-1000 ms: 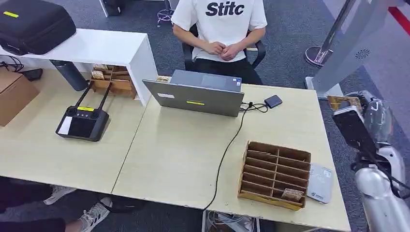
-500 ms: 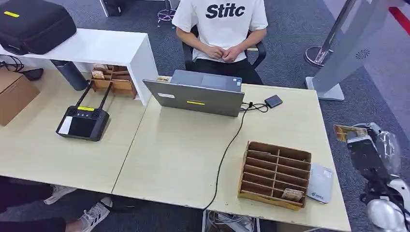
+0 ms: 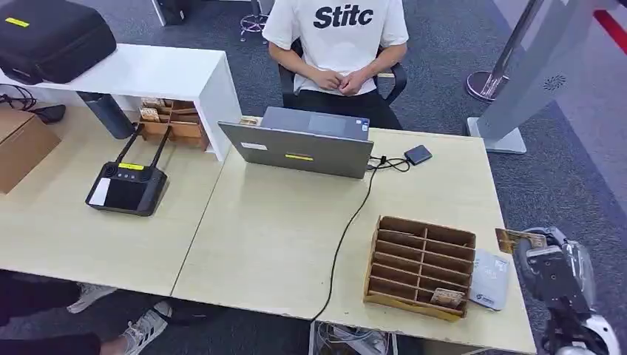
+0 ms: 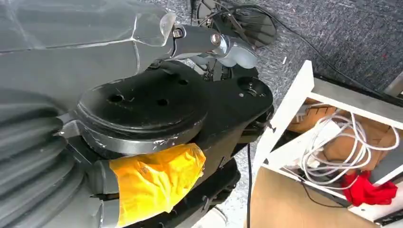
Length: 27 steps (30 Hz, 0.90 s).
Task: Pass the card to the sensor for recognition and then transmit it.
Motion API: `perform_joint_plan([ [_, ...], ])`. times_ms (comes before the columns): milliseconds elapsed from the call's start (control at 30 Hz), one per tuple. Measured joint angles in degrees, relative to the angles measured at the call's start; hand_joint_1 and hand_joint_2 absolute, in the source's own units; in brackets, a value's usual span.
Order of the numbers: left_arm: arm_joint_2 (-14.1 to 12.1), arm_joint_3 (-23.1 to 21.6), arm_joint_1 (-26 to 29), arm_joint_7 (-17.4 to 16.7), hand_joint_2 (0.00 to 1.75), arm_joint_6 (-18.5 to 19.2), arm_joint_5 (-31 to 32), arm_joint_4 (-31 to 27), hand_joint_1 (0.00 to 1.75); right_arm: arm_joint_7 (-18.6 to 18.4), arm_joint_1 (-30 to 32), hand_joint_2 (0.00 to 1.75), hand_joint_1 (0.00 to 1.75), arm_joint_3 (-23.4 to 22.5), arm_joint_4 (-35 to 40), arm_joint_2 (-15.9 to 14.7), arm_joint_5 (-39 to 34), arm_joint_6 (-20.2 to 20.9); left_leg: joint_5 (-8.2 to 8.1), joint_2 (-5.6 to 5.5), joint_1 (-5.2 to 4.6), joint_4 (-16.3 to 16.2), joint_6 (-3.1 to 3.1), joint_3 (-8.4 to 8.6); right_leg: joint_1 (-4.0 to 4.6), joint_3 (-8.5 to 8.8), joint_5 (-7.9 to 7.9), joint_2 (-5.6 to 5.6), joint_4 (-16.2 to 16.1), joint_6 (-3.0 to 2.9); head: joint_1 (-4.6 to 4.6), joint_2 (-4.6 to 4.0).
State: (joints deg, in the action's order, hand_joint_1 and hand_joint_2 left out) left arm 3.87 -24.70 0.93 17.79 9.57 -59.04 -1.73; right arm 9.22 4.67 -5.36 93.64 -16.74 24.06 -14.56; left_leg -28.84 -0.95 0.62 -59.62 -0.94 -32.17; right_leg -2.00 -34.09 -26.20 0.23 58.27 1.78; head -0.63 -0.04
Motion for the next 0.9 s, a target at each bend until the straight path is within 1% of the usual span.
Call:
perform_joint_plan([
  [400, -0.1, -2.7, 0.0, 0.2, 1.75, 0.0, -2.7, 0.3, 0.00, -2.2, 2.9, 1.75, 1.75, 0.8, -0.8, 2.4, -1.5, 2.6, 0.01, 0.00, 0.00, 0.0, -0.01, -0.01, 0.00, 0.00, 0.00, 0.00, 0.0, 0.00, -0.02, 0.00],
  [533, -0.1, -3.7, 0.0, 0.2, 1.75, 0.0, -3.3, 0.4, 0.00, -3.4, 3.4, 1.75, 1.75, 2.0, -1.6, 2.5, -1.6, 3.3, 0.01, 0.00, 0.00, 0.0, -0.01, -0.01, 0.00, 0.00, 0.00, 0.00, 0.0, 0.00, 0.00, 0.00],
  [733, -0.5, -4.8, 0.0, 0.1, 1.75, 0.5, -4.1, 0.4, 0.00, -6.9, 3.2, 1.75, 1.75, 3.0, -2.7, 2.5, -1.8, 4.7, 0.01, 0.08, 0.01, 0.0, -0.01, 0.03, 0.01, 0.01, 0.02, 0.06, 0.0, -0.01, 0.00, 0.00],
  [900, -0.6, -5.4, 0.0, 0.0, 1.75, 0.6, -4.1, 0.4, 0.00, -7.6, 3.1, 1.75, 1.75, 3.4, -3.5, 2.5, -1.8, 5.2, 0.01, 0.13, 0.01, 0.0, -0.01, 0.04, 0.01, 0.01, 0.09, 0.08, 0.0, -0.01, -0.02, 0.00],
])
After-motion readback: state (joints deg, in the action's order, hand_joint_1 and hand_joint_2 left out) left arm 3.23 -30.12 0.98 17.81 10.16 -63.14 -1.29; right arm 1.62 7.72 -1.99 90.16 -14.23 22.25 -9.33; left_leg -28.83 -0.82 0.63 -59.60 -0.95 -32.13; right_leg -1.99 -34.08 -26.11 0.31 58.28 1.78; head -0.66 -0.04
